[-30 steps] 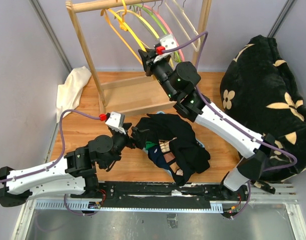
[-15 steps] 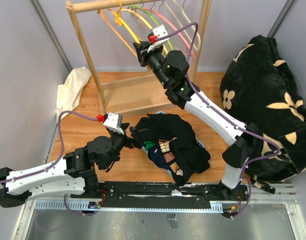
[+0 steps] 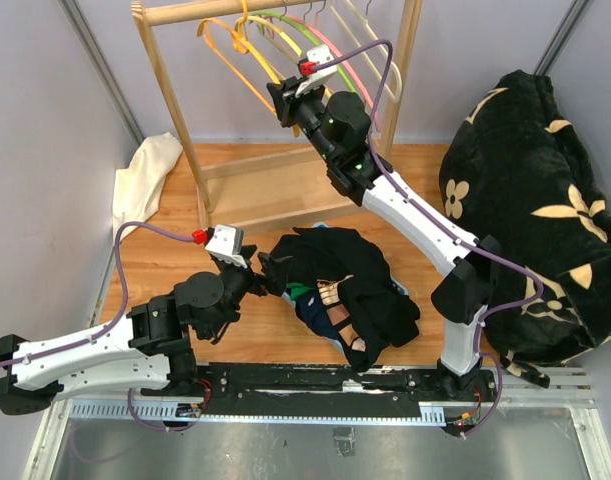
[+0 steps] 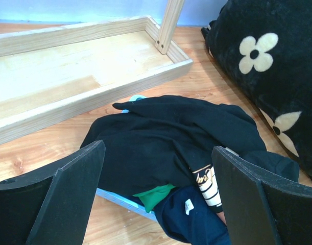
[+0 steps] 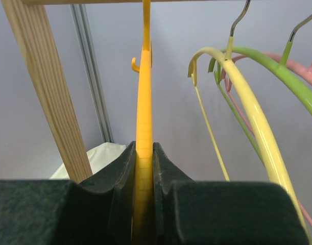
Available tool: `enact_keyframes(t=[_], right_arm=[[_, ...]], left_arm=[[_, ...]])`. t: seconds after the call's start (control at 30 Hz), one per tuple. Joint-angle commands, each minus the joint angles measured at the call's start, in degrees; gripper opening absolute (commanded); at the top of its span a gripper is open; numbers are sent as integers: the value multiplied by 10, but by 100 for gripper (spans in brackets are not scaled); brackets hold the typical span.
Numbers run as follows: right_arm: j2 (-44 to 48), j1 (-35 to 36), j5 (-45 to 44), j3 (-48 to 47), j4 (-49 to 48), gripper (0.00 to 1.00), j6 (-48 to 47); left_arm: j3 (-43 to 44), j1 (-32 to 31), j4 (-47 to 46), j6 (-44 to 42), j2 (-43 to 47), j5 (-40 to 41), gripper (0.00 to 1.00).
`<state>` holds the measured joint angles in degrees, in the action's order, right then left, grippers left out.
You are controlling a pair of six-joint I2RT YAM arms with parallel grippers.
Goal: Remove the t-shirt from the hanger
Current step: Place the hanger on the clothesline, then reset both arms
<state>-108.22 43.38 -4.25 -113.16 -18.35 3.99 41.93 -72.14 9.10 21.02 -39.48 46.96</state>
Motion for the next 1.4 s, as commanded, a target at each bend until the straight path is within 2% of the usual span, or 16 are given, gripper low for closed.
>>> enact_keyframes(t=[0.0,0.13,0.27,0.33,0.4,0.67,0.97,1.17,1.37], right_arm=[[-4,-9,15,-19,5,9,24],[17,-10,17,15,-6,45,26],[42,-10,16,44,-6,69,19],[58,-10,13,60,-5,82,13],[87,-11,11,83,-7,100,5],[230,-10,-39,222,-23,98,-30],[449,-10,-142,439,-12,98,-69],[579,-10,-243,565,48,98,-38],[692,-11,-287,663,113,98,-24]], left_arm=[[-2,-3,-19,0,-1,21,91],[-1,-3,-22,-2,-2,20,91],[2,-3,-26,-5,-7,18,91],[5,-3,-26,-7,-11,13,99],[7,-3,-30,-12,-15,5,100],[20,-3,-68,-37,-50,-3,100],[33,-3,-111,-69,-100,-30,100],[25,-3,-148,-84,-108,-46,100],[35,-3,-151,-84,-126,-43,100]])
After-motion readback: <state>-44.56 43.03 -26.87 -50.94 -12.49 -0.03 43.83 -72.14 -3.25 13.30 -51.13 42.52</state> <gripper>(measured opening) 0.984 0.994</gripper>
